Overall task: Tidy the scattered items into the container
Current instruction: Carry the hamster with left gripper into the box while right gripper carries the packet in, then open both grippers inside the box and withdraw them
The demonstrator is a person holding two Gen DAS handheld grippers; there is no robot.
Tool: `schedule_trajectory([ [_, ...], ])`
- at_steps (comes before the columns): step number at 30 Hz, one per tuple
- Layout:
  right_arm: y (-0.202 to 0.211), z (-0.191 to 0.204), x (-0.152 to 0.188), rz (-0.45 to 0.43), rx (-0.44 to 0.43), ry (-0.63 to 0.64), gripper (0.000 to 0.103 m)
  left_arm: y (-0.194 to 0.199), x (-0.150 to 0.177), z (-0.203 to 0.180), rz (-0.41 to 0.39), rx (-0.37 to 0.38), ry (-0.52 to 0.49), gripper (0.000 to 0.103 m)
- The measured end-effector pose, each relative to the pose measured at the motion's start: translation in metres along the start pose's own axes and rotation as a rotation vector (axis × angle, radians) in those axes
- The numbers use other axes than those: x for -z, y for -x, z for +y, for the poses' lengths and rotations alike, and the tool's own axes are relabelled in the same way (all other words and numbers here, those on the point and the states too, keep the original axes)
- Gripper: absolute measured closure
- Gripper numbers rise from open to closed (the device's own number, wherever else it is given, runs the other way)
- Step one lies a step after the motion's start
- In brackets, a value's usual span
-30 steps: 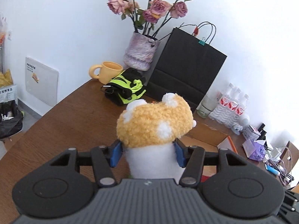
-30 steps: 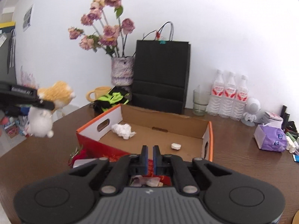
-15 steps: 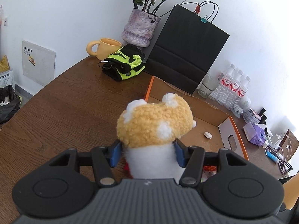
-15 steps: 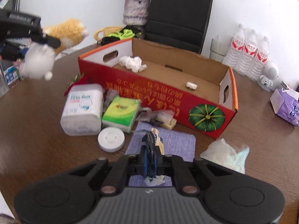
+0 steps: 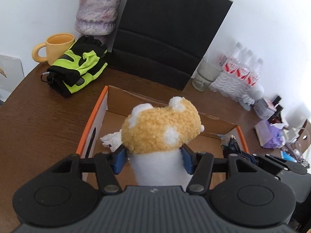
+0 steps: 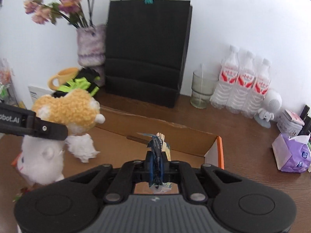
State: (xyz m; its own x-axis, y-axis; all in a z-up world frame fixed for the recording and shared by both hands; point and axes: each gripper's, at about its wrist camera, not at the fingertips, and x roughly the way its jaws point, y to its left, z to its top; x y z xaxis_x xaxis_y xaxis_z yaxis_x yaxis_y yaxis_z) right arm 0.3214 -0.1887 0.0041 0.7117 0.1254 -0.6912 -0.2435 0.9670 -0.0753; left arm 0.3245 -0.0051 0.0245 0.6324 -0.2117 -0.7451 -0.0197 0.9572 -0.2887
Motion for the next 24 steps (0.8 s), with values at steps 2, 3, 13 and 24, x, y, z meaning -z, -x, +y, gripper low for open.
schedule_trajectory([
  [2,-0.033,-0.003,-0.002,0.066,0.019,-0.026,0.097,-0.036,-0.004,-0.002,0.071,-0.058,0.000,0.045],
  [3,-0.043,-0.003,-0.002,0.087,0.020,-0.037,0.097,-0.049,-0.004,-0.001,0.102,-0.073,0.008,0.045],
  [13,-0.062,-0.003,-0.001,0.162,0.020,-0.048,0.057,-0.068,-0.001,0.000,0.151,-0.070,0.019,0.031],
  [24,0.088,-0.005,0.027,-0.087,-0.067,0.006,0.000,0.081,0.021,0.010,-0.107,0.058,-0.073,0.000],
])
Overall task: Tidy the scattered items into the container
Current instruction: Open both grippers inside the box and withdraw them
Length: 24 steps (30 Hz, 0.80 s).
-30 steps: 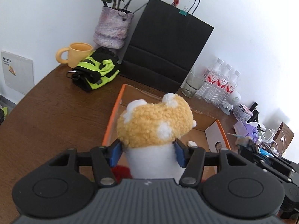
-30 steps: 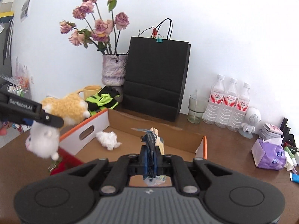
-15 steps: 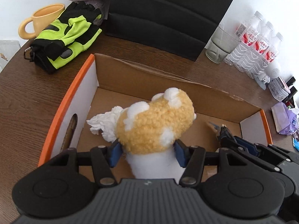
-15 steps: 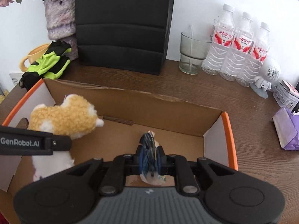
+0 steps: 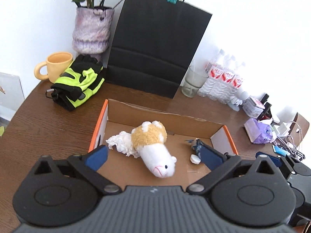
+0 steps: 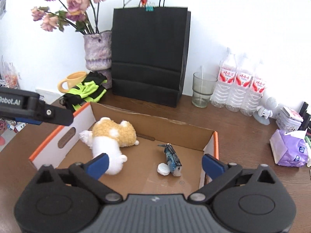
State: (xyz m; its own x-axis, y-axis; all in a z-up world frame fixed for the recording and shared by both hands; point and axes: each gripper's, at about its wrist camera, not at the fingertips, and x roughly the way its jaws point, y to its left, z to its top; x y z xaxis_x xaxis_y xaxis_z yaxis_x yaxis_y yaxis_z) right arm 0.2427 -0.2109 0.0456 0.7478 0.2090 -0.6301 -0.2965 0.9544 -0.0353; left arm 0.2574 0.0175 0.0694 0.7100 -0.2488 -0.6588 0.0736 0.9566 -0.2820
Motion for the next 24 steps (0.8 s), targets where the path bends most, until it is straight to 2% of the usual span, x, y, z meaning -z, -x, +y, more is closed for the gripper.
schedule_trajectory([
  [4,0.057,0.006,0.035,-0.058,0.007,0.023,0.000,0.053,0.036,0.007,-0.089,-0.019,-0.059,0.000],
  [10,0.106,0.018,0.105,-0.069,0.028,0.029,0.000,0.086,0.104,0.029,-0.112,-0.060,-0.077,0.000],
  [13,0.120,0.030,0.142,-0.077,0.076,0.052,0.000,0.097,0.138,0.038,-0.125,-0.112,-0.070,0.000],
  [16,0.130,0.040,0.171,-0.078,0.108,0.060,0.000,0.105,0.168,0.042,-0.135,-0.131,-0.074,0.000],
  [24,0.131,0.046,0.212,-0.026,0.081,-0.103,0.000,0.105,0.222,0.047,-0.064,-0.118,0.033,0.000],
])
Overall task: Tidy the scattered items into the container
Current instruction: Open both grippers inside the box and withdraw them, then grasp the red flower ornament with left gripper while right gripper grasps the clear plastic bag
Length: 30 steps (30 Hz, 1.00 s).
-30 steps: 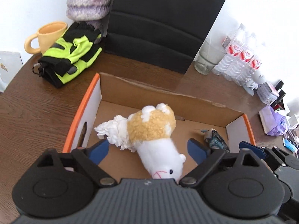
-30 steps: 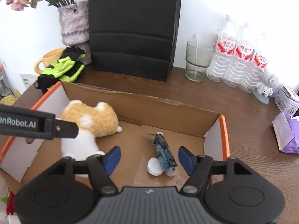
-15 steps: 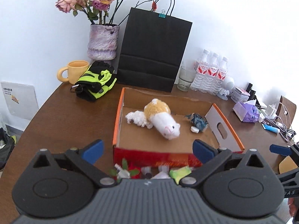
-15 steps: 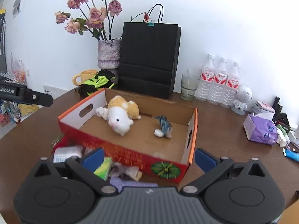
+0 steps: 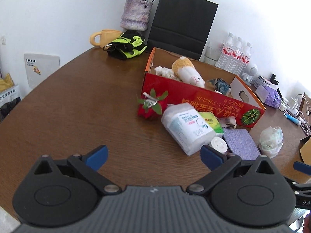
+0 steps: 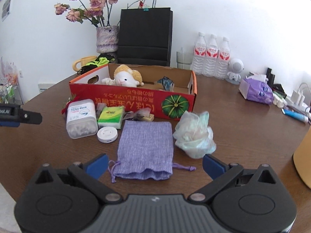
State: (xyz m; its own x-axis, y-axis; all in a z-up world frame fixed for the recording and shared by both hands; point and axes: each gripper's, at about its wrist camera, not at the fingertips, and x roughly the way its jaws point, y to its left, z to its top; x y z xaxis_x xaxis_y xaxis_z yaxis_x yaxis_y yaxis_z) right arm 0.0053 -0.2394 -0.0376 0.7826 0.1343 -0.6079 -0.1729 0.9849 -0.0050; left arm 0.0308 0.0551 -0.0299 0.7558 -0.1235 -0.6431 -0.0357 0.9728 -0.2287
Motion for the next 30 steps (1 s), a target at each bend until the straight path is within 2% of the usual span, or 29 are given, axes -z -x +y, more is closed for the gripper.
schedule_trajectory([
  [3,-0.006,-0.002,0.008,0.029,-0.007,-0.052,0.000,-0.004,0.008,0.001,0.028,0.008,0.001,0.000],
  [5,-0.006,-0.001,0.010,0.029,-0.006,-0.044,0.000,-0.007,0.008,0.002,0.043,-0.002,-0.004,0.000],
  [11,-0.006,-0.004,0.004,0.001,0.028,-0.034,0.000,-0.008,0.001,-0.002,0.022,-0.013,-0.015,0.000],
  [15,-0.012,-0.014,-0.004,-0.021,0.093,-0.012,0.000,-0.019,-0.018,0.000,0.009,-0.055,-0.036,0.000],
  [21,-0.031,-0.033,-0.024,-0.044,0.152,-0.005,0.000,-0.045,-0.053,0.006,0.008,-0.061,-0.023,0.000],
  [30,-0.073,-0.044,-0.043,0.004,0.129,-0.012,0.005,-0.088,-0.080,0.007,0.044,-0.062,-0.010,0.001],
])
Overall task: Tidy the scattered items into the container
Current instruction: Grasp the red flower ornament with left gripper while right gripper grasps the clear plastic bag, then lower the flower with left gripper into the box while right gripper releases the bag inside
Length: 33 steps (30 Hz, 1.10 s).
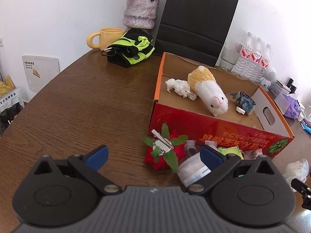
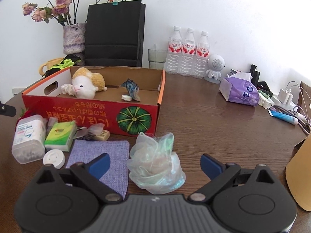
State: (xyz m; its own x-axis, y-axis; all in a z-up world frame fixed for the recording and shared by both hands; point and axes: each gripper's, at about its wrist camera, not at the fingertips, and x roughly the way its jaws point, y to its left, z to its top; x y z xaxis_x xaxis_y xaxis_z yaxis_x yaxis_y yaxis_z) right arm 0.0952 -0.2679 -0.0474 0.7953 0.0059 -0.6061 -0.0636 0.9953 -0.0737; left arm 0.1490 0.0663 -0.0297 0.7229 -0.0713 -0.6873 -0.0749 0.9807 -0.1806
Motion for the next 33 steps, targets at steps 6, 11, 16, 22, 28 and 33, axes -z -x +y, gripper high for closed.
schedule_trajectory([
  [6,-0.017,-0.003,-0.001,0.037,-0.008,-0.017,0.013,-0.028,-0.007,0.000,0.059,-0.009,0.012,0.021],
  [11,-0.027,-0.007,0.001,0.076,-0.026,-0.041,0.026,-0.044,-0.006,0.002,0.101,0.013,0.024,0.029],
  [16,-0.030,-0.007,0.002,0.088,-0.027,-0.035,0.042,-0.047,-0.006,0.006,0.107,0.029,0.050,0.049],
  [22,-0.027,-0.005,0.001,0.088,-0.032,-0.031,0.053,-0.040,-0.002,0.010,0.089,0.023,0.057,0.059],
  [28,-0.006,-0.002,-0.006,0.040,-0.049,-0.025,0.054,-0.002,0.002,0.012,0.010,0.050,0.044,0.061],
  [33,0.022,0.005,-0.037,-0.049,-0.129,-0.010,0.053,0.046,-0.022,-0.005,-0.085,0.143,-0.010,0.058],
])
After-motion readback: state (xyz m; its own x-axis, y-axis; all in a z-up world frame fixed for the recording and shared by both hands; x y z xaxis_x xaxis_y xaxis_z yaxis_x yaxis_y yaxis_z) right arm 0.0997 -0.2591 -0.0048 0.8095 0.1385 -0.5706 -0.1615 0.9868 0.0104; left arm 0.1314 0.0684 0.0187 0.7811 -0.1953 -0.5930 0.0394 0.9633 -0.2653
